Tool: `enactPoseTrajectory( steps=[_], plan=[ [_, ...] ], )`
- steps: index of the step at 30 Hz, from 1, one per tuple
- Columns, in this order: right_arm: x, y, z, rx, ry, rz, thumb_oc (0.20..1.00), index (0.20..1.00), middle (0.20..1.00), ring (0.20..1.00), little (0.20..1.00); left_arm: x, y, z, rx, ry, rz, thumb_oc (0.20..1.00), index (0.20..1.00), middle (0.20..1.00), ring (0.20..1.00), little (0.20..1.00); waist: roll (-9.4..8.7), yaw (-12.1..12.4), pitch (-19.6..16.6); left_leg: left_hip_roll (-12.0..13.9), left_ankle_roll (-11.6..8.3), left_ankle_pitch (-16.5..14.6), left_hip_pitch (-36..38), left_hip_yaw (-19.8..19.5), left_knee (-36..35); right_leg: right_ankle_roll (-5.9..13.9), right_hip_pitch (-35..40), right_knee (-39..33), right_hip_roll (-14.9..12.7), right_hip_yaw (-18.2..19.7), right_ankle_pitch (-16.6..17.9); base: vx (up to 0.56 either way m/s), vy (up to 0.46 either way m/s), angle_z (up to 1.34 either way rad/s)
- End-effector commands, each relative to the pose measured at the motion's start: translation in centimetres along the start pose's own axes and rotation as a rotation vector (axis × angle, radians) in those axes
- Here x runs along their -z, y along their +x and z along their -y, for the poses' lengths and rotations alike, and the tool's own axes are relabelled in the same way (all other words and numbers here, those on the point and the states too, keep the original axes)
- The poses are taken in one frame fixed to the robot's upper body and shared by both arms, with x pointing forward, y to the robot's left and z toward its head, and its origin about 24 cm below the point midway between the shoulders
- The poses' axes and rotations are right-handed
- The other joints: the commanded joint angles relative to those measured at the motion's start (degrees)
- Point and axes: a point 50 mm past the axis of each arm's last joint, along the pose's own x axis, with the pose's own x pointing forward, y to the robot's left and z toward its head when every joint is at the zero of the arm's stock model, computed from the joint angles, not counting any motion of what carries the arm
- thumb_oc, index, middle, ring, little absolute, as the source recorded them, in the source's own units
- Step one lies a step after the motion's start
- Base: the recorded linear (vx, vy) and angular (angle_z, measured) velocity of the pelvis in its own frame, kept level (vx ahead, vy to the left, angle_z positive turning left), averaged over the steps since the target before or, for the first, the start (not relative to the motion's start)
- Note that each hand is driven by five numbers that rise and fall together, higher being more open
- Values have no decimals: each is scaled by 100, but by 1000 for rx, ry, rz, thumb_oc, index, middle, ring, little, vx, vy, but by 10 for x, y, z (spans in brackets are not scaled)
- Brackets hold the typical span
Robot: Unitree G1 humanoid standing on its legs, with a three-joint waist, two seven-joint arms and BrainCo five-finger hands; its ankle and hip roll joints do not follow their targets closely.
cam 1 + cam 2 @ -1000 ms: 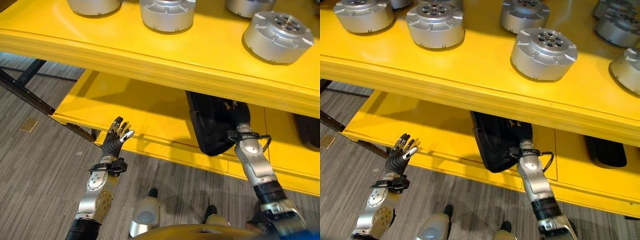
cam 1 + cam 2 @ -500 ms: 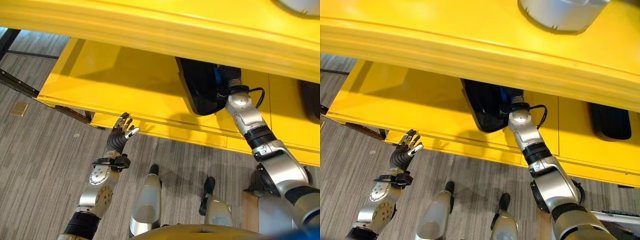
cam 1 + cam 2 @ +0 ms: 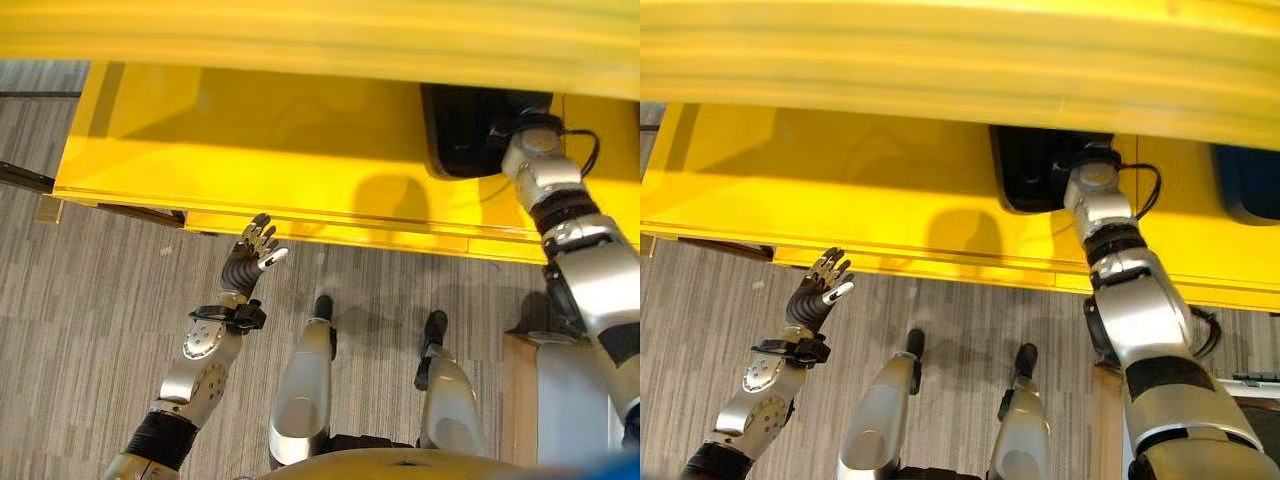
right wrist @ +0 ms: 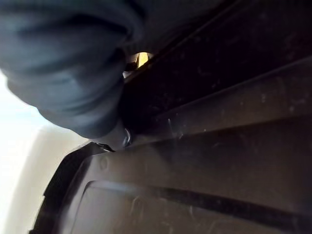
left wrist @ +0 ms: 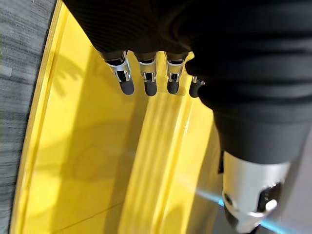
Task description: Move parts from the plastic box to the shelf.
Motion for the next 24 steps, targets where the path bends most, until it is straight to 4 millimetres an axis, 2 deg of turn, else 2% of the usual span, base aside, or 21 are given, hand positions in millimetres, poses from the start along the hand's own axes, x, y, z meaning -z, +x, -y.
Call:
enactPoseTrajectory(
  steps=[1, 5, 10, 12, 17, 24],
  plan=[
    [-21, 0, -3, -9, 80, 94, 200, 200, 200, 200, 200, -21, -5, 4, 25, 3, 108, 1000, 1000, 1000, 1000, 1000, -164, 52, -338, 127, -31, 113, 308, 43, -248, -112, -34, 1101, 120, 0, -632, -54, -11, -1],
    [-33, 6, 8, 32, 91, 95, 200, 200, 200, 200, 200, -22, -4, 7, 45, 11, 105, 1000, 1000, 1000, 1000, 1000, -129, 60, -255, 138, -46, 51, 96, -9, -47, -139, -266, 1391, 135, -7, -755, -33, -20, -3],
    [-38, 7, 10, 40, 111, 95, 200, 200, 200, 200, 200, -22, -3, 9, 53, 12, 104, 1000, 1000, 1000, 1000, 1000, -107, 66, -247, 141, -49, 28, -44, -44, 84, -153, -388, 1548, 137, -28, -821, -24, -12, -1],
    [-47, 8, 10, 44, 106, 114, 200, 200, 200, 200, 200, -25, -2, 12, 72, 14, 110, 1000, 1000, 1000, 1000, 1000, -93, 59, -235, 127, -49, -54, -264, -111, 370, -191, -594, 1903, 126, -25, -980, -44, -27, 5],
    [-56, 9, 11, 52, 97, 127, 200, 200, 200, 200, 200, -24, 0, 14, 73, 11, 109, 1000, 1000, 1000, 1000, 1000, -92, 38, -236, 106, -47, -185, -530, -165, 724, -227, -824, 2279, 96, -23, -1128, -22, -6, 7],
    [-66, 11, 17, 71, 113, 141, 200, 200, 200, 200, 200, -25, 0, 16, 84, 12, 103, 1000, 1000, 1000, 1000, 1000, -87, 64, -198, 106, -57, -146, -641, -197, 695, -223, -955, 2302, 82, -51, -1118, -3, -5, 1]
  ],
)
